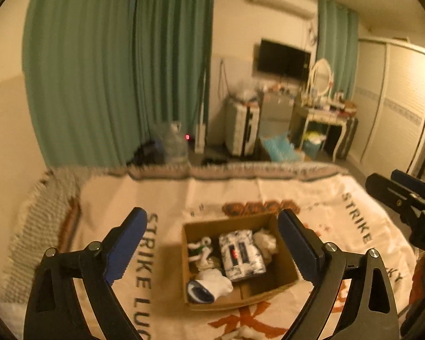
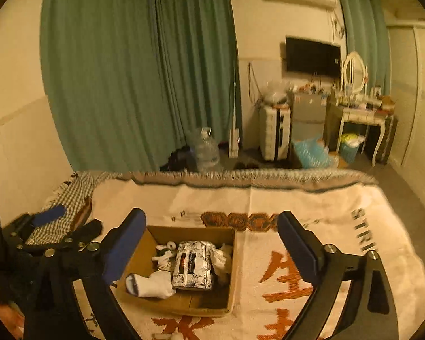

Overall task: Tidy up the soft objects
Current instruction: 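Release both items into the box and withdraw both open tools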

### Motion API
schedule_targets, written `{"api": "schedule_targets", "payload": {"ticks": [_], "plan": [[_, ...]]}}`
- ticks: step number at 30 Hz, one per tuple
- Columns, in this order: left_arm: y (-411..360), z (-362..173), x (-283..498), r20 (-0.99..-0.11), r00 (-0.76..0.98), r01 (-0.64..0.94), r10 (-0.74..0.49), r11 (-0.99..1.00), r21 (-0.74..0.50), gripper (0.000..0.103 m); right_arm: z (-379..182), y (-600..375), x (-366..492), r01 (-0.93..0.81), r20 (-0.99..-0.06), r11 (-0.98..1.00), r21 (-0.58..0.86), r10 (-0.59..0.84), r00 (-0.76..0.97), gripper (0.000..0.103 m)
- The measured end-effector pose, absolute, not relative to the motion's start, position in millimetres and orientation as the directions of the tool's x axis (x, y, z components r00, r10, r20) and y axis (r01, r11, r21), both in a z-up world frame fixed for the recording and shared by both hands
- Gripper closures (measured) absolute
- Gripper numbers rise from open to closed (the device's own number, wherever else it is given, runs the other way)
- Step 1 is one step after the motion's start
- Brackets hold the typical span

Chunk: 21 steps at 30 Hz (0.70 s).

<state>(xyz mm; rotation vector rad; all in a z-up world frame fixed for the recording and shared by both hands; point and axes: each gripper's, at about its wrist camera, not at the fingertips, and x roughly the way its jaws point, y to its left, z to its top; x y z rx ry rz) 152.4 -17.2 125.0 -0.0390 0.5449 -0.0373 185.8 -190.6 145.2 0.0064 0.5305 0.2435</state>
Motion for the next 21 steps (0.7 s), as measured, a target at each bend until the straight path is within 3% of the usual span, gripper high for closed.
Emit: {"api": "schedule_targets", "payload": {"ticks": [4,9,16,21], "plan": [[-9.9,156.2,109.0,-0.473,0.881,0.016,-0.025,1.0,-0.024,0.008,176.4,-190.7,140.8,-0.241,-0.471,0.969,0.058,0.24,0.849,0.007],[2.9,159.0,66.0,-0.459,0.889,-0.007,0.004,1.0,-0.006,0.008,188.9,-185.0,85.8,-0.235,-0.448,0.972,0.008,0.213,0.868,0.0],[14.4,108.5,34.9,-0.505,0.863,-0.022,0.022,1.0,0.006,0.008,152.8,-178.4,48.6,-0.254,-0.482,0.967,0.02,0.232,0.845,0.0],[18.5,51.2,46.6,-0.578,0.815,-0.04,0.049,0.999,0.028,0.008,91.2,-172.3,52.8,-0.243,-0.556,0.969,0.044,0.226,0.8,0.0]]}}
